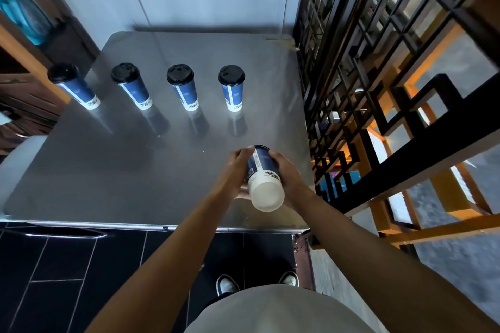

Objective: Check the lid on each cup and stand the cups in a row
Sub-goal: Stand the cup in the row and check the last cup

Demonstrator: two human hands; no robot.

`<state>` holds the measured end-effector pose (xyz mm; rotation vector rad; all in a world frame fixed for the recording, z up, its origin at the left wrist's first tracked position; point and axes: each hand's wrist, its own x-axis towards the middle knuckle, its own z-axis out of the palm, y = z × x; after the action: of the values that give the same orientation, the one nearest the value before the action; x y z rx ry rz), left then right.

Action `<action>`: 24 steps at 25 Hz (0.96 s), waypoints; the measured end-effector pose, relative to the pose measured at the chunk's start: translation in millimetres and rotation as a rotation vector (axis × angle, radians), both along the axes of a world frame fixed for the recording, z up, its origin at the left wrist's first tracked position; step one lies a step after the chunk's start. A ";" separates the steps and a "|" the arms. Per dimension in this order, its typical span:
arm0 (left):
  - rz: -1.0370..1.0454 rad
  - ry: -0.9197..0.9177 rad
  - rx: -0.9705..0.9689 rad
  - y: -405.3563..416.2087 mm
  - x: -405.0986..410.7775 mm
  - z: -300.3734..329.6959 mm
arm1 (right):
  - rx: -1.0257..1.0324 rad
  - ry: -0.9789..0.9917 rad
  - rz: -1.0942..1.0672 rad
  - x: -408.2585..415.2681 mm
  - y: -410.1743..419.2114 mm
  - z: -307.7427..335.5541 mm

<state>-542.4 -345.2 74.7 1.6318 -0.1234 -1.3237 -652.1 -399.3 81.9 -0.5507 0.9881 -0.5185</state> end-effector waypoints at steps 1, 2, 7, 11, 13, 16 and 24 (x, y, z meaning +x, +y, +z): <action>0.016 0.049 -0.073 -2.3 -2.5 0.7 | -0.012 -0.005 0.020 0.3 -0.1 0.8; 0.027 0.063 -0.134 -3.2 -5.9 2.2 | -0.018 0.005 0.034 0.3 -0.2 1.2; 0.029 0.089 -0.194 -4.3 -8.5 1.8 | 0.006 0.056 0.013 0.2 -6.4 -1.4; 0.075 0.074 -0.179 -3.9 -11.4 1.1 | 0.012 0.051 0.009 -0.4 -5.3 -4.3; 0.085 0.050 -0.133 -0.8 -11.8 1.0 | 0.046 0.035 0.042 -2.3 -4.7 -3.8; 0.029 -0.005 -0.078 4.7 -10.1 3.1 | 0.139 -0.016 0.134 -4.2 -2.7 -0.8; -0.039 -0.130 0.013 4.6 -8.4 11.7 | 0.071 0.040 0.085 3.3 -7.4 3.4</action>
<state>-550.8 -340.6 86.4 1.7338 -0.2261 -1.2498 -648.8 -406.7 85.4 -0.5384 1.0130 -0.3966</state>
